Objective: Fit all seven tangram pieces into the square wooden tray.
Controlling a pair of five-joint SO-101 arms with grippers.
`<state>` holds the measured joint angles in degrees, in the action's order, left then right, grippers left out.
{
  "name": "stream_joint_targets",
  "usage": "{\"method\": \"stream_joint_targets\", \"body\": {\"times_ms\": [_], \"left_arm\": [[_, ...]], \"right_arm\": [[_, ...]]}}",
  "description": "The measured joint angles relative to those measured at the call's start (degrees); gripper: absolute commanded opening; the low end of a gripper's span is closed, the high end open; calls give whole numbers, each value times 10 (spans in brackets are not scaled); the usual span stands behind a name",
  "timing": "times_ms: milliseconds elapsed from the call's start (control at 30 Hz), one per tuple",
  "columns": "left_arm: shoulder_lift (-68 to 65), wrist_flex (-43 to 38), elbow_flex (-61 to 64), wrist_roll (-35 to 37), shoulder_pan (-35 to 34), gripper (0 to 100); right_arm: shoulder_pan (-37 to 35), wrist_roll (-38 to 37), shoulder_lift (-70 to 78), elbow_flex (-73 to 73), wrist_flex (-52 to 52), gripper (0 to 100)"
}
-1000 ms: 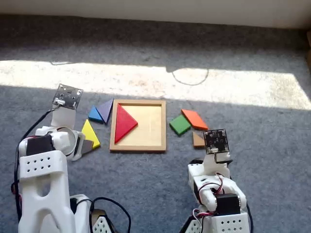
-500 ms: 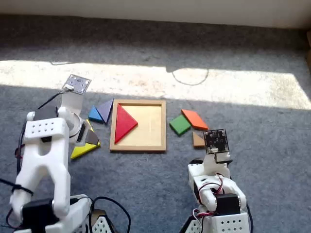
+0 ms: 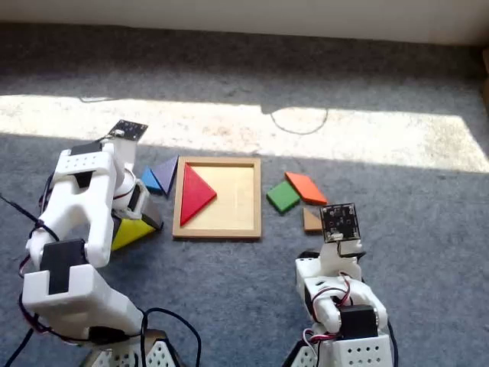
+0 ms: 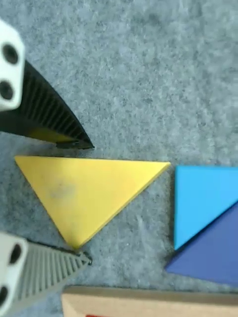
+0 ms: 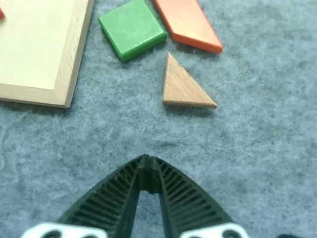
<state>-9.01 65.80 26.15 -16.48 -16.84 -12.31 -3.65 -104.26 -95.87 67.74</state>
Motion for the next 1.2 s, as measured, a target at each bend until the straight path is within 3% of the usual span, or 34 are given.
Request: {"method": "stream_joint_targets", "body": {"times_ms": [200, 367, 900, 1200], "left_arm": [[-1, 6, -4, -3, 11, 241], [0, 9, -4, -45, 34, 187], [10, 29, -5, -55, 46, 188], [4, 50, -3, -55, 47, 256]], "right_arm": [[0, 0, 0, 0, 0, 9], [0, 0, 0, 0, 0, 9], [0, 0, 0, 0, 0, 9], [0, 0, 0, 0, 0, 9]]}}
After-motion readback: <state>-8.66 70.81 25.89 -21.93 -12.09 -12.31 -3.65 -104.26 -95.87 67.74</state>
